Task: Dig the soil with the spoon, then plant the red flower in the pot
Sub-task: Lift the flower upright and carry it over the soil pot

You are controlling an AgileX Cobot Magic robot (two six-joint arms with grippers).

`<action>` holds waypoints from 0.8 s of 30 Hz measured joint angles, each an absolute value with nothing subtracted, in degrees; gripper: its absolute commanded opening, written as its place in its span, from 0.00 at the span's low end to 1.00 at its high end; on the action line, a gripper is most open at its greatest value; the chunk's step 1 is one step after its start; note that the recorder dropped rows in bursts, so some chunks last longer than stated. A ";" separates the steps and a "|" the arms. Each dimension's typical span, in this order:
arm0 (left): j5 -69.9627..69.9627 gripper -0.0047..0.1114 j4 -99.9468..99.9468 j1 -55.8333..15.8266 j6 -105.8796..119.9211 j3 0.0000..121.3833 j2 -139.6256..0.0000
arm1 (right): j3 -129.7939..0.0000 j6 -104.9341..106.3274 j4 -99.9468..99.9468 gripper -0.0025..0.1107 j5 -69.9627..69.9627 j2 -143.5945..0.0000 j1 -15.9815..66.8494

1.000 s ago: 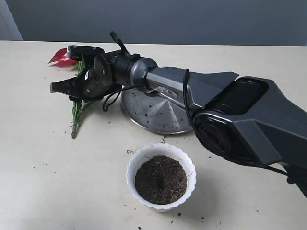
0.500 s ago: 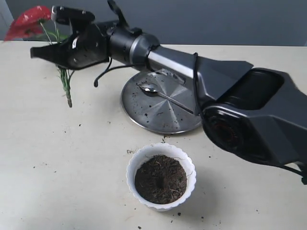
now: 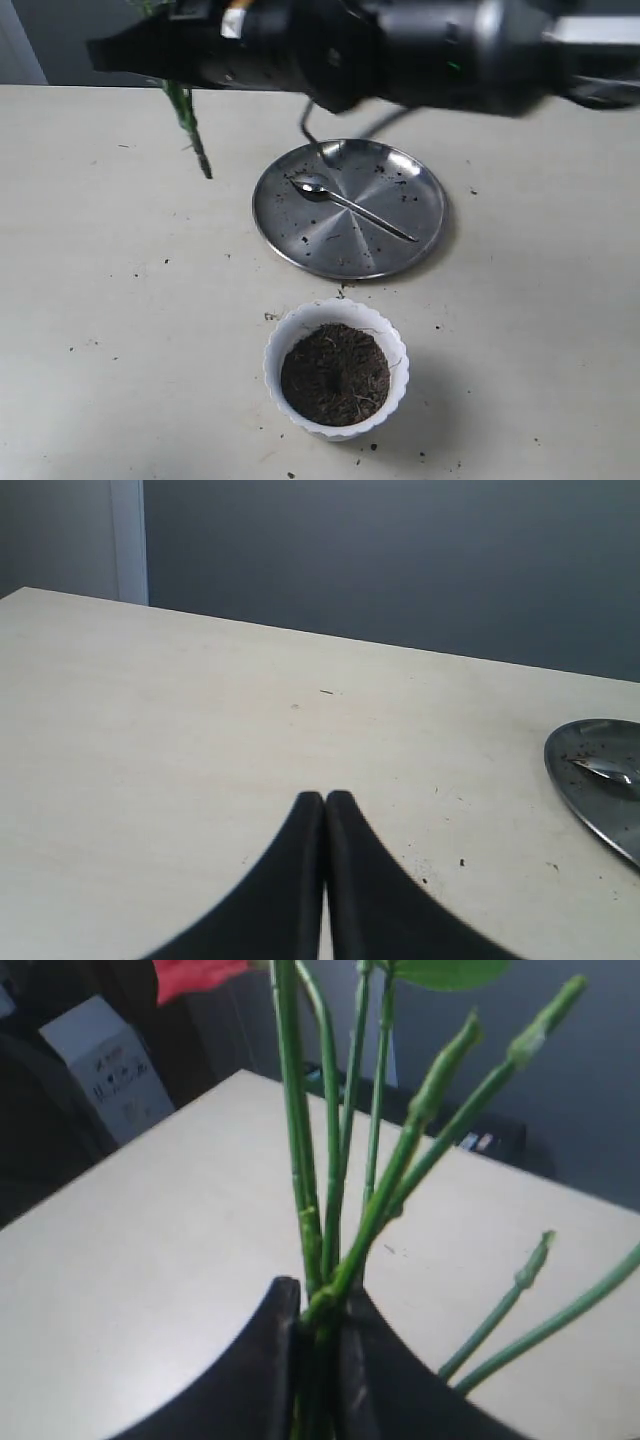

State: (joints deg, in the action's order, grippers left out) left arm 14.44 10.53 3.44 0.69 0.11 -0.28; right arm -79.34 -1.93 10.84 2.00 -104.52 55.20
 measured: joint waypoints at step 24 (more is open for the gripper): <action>14.44 0.04 10.53 3.44 0.69 0.11 -0.28 | -14.33 -10.28 -1.59 0.02 65.73 -77.96 55.20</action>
State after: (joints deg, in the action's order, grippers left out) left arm 14.44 10.53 3.44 0.69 0.11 -0.28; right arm -14.33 -10.28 -1.59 65.73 -77.96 55.20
